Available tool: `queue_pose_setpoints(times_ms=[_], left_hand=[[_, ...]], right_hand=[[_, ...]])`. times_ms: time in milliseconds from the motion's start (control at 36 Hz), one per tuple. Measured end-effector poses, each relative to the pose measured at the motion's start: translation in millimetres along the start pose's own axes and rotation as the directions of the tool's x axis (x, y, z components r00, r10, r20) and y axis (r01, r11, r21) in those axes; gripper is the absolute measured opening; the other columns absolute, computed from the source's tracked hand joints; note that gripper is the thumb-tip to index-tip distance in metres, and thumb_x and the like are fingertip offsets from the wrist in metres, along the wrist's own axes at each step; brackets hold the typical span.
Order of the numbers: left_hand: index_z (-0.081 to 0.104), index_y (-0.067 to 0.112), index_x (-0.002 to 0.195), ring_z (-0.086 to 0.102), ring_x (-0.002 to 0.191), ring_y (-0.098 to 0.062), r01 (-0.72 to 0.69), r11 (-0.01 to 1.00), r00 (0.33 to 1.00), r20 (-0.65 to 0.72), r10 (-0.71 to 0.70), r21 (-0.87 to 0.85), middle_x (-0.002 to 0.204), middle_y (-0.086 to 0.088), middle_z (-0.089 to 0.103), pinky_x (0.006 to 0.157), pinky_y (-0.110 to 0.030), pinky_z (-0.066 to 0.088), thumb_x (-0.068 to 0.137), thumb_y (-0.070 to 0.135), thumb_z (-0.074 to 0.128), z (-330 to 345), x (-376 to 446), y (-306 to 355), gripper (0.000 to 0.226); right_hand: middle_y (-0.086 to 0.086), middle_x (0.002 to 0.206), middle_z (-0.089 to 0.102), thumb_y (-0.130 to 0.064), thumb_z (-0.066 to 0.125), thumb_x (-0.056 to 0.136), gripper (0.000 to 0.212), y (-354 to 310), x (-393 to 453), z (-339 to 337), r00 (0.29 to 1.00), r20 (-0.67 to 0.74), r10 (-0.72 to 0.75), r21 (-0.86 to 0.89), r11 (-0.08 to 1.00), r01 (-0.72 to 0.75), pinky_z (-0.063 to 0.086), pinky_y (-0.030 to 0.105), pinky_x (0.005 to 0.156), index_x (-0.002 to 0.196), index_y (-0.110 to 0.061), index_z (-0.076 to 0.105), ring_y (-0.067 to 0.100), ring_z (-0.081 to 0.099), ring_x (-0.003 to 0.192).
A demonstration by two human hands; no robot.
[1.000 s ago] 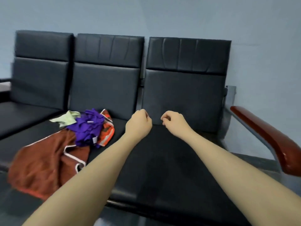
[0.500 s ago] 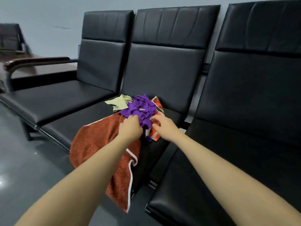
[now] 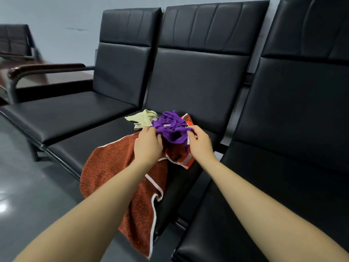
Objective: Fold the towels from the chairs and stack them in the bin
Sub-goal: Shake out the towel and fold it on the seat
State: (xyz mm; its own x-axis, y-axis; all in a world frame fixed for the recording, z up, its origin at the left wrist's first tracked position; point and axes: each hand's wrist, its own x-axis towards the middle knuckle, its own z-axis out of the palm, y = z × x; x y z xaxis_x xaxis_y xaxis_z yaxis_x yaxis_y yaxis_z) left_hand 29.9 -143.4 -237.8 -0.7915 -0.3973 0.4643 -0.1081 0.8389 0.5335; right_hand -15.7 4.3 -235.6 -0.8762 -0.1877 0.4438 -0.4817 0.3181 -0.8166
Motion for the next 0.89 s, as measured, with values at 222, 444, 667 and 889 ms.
queue_pose_setpoints(times_ms=[222, 444, 667, 889], left_hand=[[0.054, 0.008, 0.104, 0.052, 0.099, -0.027, -0.015, 0.975, 0.992, -0.126, -0.013, -0.223, 0.106, -0.007, 0.057, 0.078, -0.036, 0.04, 0.099, 0.022, 0.041, -34.0, 1.9, 38.3, 0.019], [0.057, 0.004, 0.105, 0.049, 0.085, -0.016, 0.007, 0.897, 0.987, -0.138, -0.076, -0.442, 0.094, -0.006, 0.061, 0.069, -0.02, 0.029, 0.1, 0.015, 0.042, -63.3, -10.2, 62.6, 0.019], [0.056, 0.009, 0.107, 0.054, 0.095, -0.017, -0.186, 0.869, 0.966, -0.246, 0.077, -0.459, 0.1, 0.0, 0.059, 0.084, -0.027, 0.04, 0.1, 0.014, 0.041, -91.5, -22.1, 107.9, 0.018], [0.055, 0.005, 0.102, 0.052, 0.096, -0.029, -0.338, 0.927, 0.918, -0.275, 0.287, -0.162, 0.101, -0.011, 0.058, 0.077, -0.039, 0.04, 0.1, 0.026, 0.041, -117.1, -41.7, 172.7, 0.026]], right_hand=[[-0.012, 0.084, 0.059, -0.009, 0.041, 0.099, 0.018, -42.5, 2.5, -18.6, 0.989, -0.133, -0.07, 0.147, 0.985, 0.089, 0.041, 0.013, 0.074, 0.094, -0.014, 0.057, -0.001, 0.054, 0.079], [-0.011, 0.086, 0.063, -0.018, 0.034, 0.102, 0.022, -80.4, -9.0, -47.2, 0.974, -0.213, -0.077, 0.194, 0.974, 0.12, 0.048, 0.035, 0.085, 0.094, -0.025, 0.053, 0.012, 0.06, 0.088], [-0.014, 0.082, 0.058, -0.016, 0.033, 0.103, 0.021, -107.4, -27.2, -87.1, 0.926, -0.346, -0.153, 0.1, 0.975, 0.198, 0.04, 0.007, 0.071, 0.093, -0.024, 0.05, -0.007, 0.053, 0.076], [-0.001, 0.09, 0.059, -0.021, 0.034, 0.102, 0.016, -133.7, -52.1, -157.0, 0.848, -0.505, -0.163, -0.145, 0.984, 0.103, 0.036, 0.03, 0.066, 0.101, -0.019, 0.05, 0.019, 0.054, 0.081]])
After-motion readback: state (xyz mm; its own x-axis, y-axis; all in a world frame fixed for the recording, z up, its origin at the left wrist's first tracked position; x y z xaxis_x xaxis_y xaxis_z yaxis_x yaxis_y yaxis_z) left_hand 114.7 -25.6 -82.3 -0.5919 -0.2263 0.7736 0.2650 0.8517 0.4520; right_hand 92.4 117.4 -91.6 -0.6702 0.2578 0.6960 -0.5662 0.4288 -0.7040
